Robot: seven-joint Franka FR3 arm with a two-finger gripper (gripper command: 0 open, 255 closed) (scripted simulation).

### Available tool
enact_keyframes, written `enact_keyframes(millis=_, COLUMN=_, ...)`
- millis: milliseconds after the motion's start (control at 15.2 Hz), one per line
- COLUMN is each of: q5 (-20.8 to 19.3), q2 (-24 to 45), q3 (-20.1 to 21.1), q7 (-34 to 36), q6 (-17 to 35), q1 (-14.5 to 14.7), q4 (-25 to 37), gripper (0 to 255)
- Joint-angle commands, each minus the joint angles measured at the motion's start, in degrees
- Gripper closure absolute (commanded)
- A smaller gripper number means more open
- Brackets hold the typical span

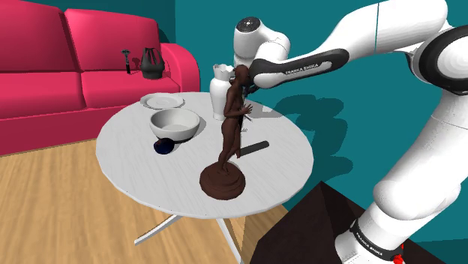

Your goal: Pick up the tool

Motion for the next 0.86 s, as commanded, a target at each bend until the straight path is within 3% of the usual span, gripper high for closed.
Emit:
enact_keyframes(millis=0, q5=0.8, q2=-0.55, q3=0.09, q7=-1.04, q6=-0.93, q1=-0.04, q4=0.83, gripper=255)
enact_keyframes(millis=792, q5=3.62, q2=-1.7, q3=0.47, q7=-5.75, q6=-6.46, q1=0.1, q4=6.79, gripper=255)
